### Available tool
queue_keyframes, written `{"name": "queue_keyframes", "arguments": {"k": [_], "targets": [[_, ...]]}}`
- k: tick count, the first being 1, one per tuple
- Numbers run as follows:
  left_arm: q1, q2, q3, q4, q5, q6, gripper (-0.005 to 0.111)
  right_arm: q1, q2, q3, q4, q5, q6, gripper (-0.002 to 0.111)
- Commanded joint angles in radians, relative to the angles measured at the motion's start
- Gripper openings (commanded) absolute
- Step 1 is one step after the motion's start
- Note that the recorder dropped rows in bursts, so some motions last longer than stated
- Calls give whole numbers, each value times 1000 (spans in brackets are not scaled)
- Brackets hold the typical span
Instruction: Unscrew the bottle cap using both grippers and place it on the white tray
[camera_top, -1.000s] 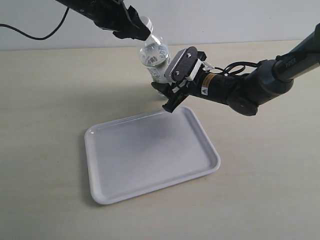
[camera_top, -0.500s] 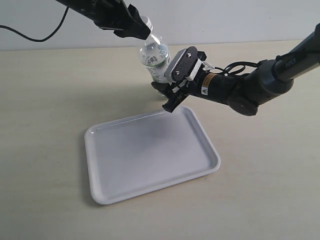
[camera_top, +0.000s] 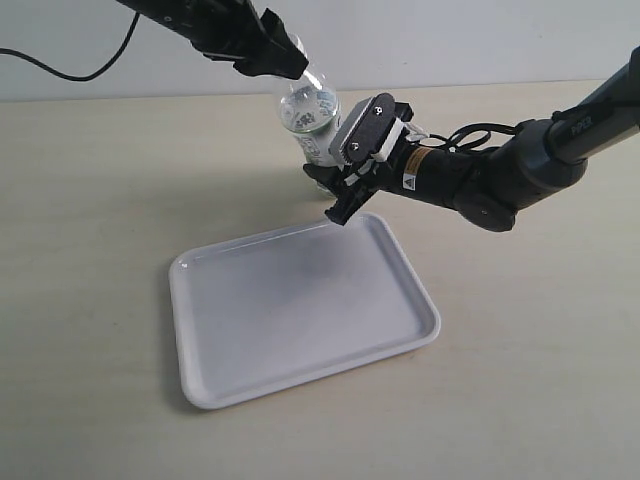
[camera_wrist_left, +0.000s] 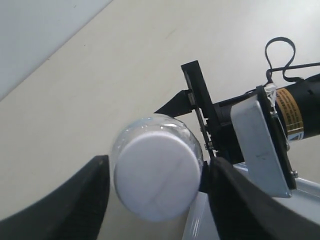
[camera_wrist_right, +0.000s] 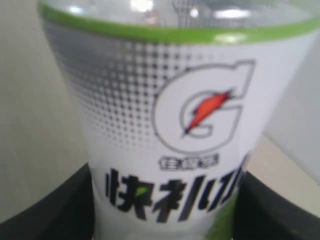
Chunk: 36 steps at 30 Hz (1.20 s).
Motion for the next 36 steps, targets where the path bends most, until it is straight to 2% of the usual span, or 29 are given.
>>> {"name": "queue_keyframes", "arguments": {"k": [1,12,26,32,36], "targets": [[-5,-5,-1,-12,-13,52,58,-5,-7,-5,10,-18,-1,0],[-5,-5,-8,-12,19,218,58,-5,-7,-5,10,-18,-1,0],[-5,-5,-59,44,54,217,58,-5,-7,-5,10,-15,-1,0],[-5,-5,-59,50,72,238,67,-5,-7,-5,10,-15,-1,0],[-5,-5,-59,52,95,299,66,-5,-7,-5,10,-15,-1,0]]}}
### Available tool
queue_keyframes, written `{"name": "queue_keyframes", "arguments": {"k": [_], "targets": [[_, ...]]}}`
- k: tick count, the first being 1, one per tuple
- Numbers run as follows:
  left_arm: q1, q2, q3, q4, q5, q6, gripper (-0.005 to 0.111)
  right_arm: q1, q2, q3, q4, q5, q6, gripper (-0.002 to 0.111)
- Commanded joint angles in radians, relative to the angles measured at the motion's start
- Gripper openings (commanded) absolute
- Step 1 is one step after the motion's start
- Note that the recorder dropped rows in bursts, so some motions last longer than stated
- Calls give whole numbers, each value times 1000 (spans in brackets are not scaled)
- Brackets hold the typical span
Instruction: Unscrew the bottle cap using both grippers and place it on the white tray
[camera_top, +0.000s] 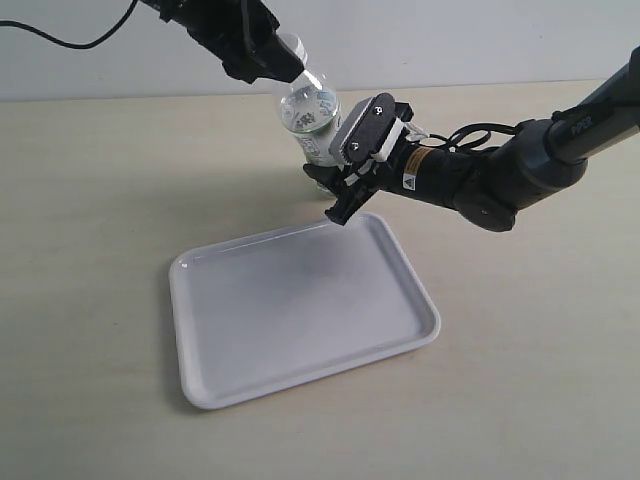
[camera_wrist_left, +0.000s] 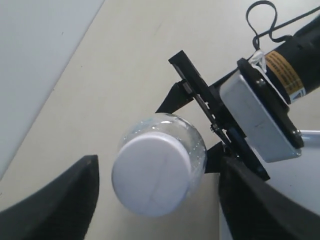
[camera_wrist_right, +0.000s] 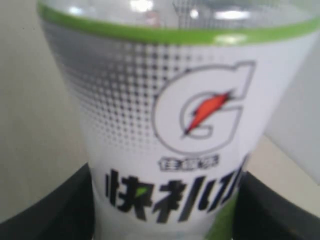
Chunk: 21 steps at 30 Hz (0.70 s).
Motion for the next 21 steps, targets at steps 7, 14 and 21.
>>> {"name": "queue_keyframes", "arguments": {"k": [7,14,21], "targets": [[-5,-5,-7,3,23,95,66,-5,-7,-5,10,-15,-1,0],[-5,-5,-7,3,22,125,66,-5,-7,-8,10,-13,-1,0],[-5,-5,-7,16,46,125,66,-5,-2,-25,8,22,-12,0]]}}
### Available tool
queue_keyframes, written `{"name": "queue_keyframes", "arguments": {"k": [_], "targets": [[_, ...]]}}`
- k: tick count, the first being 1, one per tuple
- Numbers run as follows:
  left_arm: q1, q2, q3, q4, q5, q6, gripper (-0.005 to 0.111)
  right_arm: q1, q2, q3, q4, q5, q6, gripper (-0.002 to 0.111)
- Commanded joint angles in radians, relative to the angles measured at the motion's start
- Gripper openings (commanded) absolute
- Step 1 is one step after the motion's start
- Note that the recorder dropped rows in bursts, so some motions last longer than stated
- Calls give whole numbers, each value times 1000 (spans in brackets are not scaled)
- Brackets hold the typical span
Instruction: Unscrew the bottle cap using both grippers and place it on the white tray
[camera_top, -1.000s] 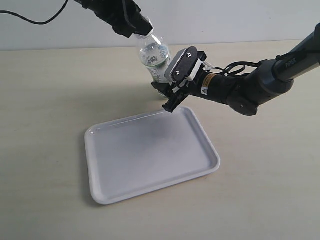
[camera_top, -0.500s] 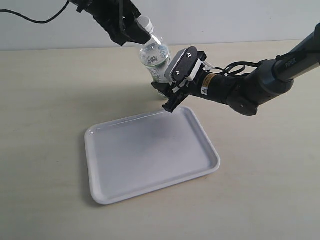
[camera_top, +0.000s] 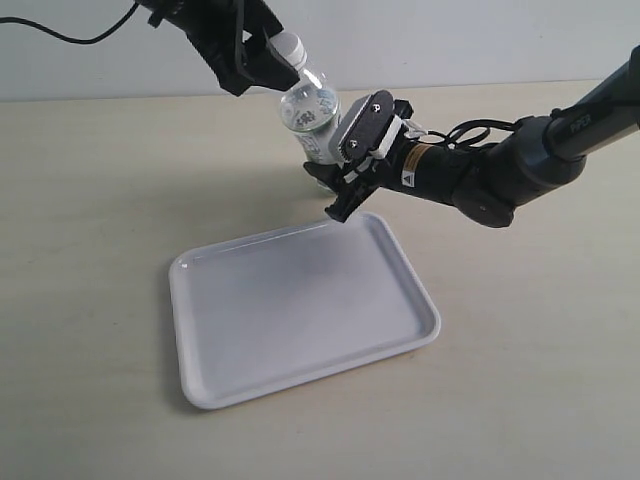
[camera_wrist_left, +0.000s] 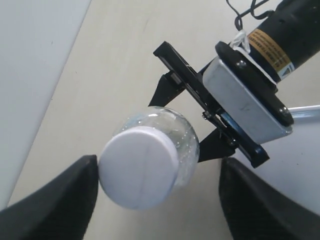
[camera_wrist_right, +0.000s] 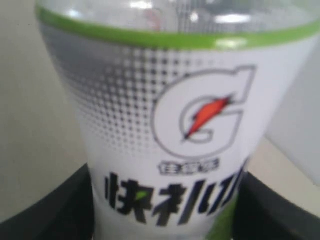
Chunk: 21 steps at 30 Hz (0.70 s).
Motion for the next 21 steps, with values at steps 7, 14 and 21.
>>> {"name": "queue_keyframes", "arguments": {"k": [7,14,21], "targets": [[-5,-5,-7,6,3,3,66,-5,-2,-9,-5,-6,-10,0],[-5,-5,-7,4,4,-9,66,-5,-2,-9,-3,-11,-33,0],[-5,-5,-7,4,18,-9,66,-5,-2,-7,12,-28,-52,0]]}}
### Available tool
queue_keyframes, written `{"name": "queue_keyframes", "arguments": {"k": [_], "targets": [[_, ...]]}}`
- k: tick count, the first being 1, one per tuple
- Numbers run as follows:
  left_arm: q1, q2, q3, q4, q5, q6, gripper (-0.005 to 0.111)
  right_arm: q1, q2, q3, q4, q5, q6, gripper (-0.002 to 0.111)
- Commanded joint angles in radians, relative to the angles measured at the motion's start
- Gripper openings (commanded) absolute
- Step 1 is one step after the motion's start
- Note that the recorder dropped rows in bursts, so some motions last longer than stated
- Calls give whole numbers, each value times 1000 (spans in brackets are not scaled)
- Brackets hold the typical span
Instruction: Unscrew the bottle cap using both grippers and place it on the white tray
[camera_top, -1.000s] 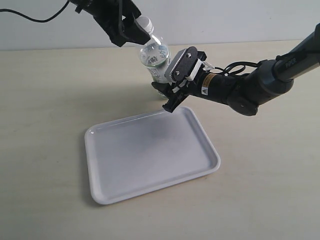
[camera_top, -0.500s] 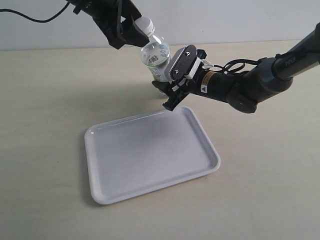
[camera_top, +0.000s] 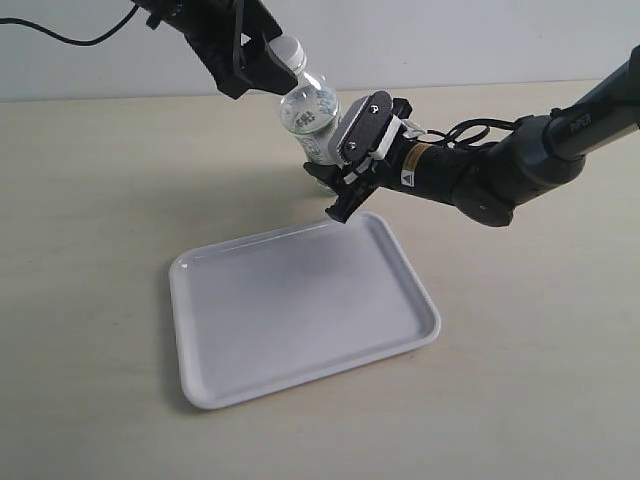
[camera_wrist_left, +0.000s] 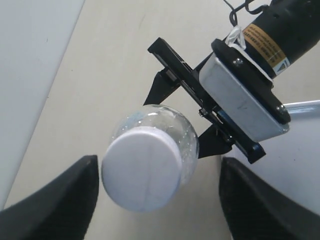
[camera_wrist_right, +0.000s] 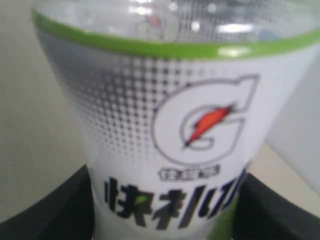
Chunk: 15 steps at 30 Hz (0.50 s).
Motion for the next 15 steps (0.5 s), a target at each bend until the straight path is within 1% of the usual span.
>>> {"name": "queue_keyframes", "arguments": {"k": [1,15], "targets": [[-5,-5,-7,-10,7,-1,66,-5,-2,-3,21,-35,-38,0],[-5,-2,-7,-10,7,0,66,-5,-2,-3,21,-47,-26,0]]}}
